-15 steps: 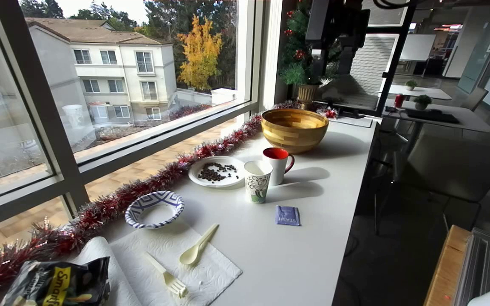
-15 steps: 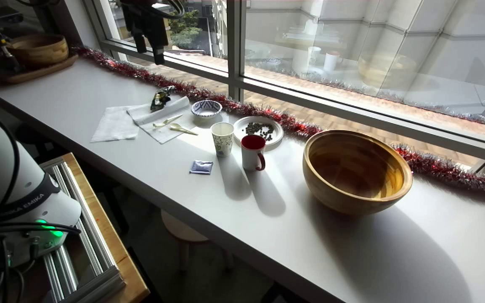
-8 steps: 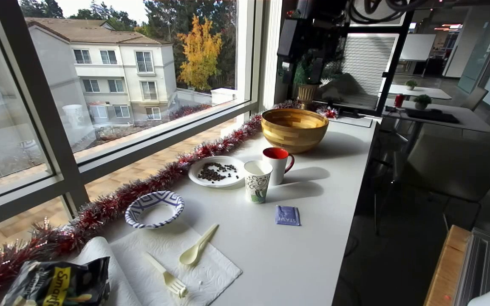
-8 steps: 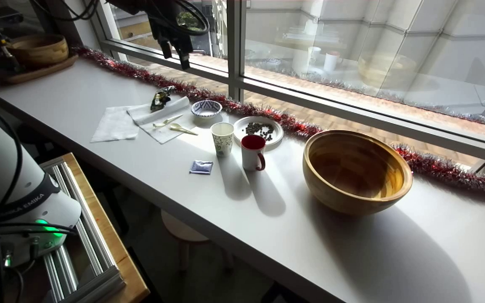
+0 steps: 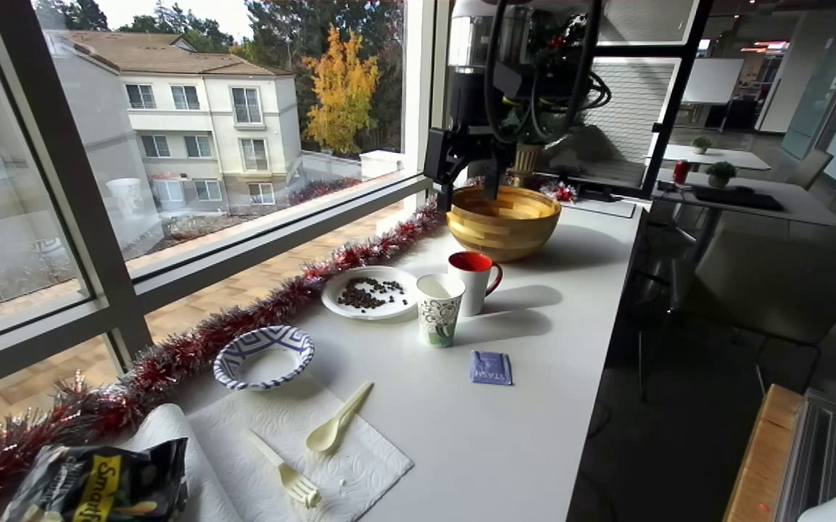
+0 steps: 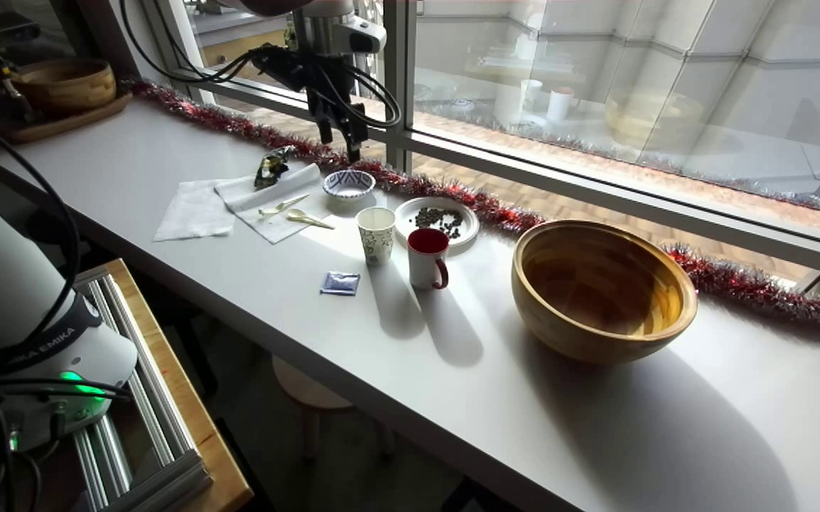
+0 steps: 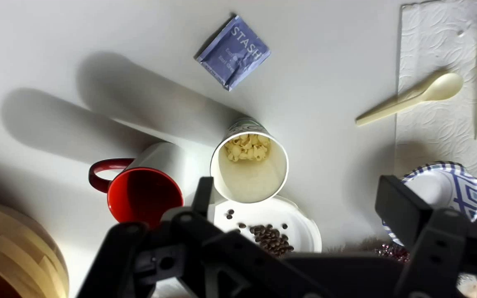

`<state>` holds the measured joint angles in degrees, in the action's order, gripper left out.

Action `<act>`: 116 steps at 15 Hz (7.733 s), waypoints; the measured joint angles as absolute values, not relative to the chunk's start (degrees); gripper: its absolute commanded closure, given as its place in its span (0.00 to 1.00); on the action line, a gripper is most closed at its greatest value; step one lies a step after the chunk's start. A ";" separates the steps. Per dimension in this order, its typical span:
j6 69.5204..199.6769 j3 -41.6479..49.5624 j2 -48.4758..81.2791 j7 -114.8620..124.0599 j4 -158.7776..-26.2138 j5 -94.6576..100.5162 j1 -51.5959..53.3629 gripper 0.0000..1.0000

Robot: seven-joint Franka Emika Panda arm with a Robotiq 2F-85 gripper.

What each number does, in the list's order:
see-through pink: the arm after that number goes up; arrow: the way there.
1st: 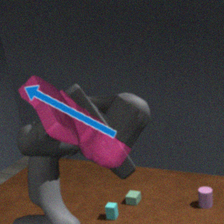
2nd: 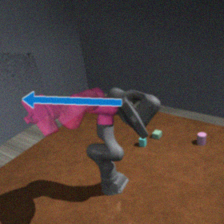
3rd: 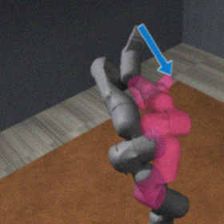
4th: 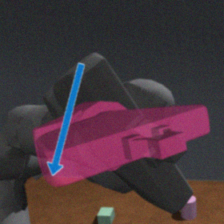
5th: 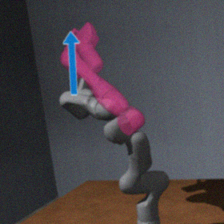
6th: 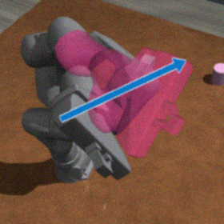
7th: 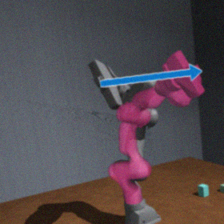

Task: Pour the contents in the cup into the bowl

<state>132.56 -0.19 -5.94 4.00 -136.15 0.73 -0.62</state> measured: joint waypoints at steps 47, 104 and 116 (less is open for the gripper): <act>152.39 6.89 20.99 19.51 -127.79 5.38 11.34 0.99; 99.34 -9.86 48.61 -42.42 -85.97 -71.24 -5.08 0.99; 91.50 -8.65 58.87 -42.48 -80.93 -73.73 -7.08 0.99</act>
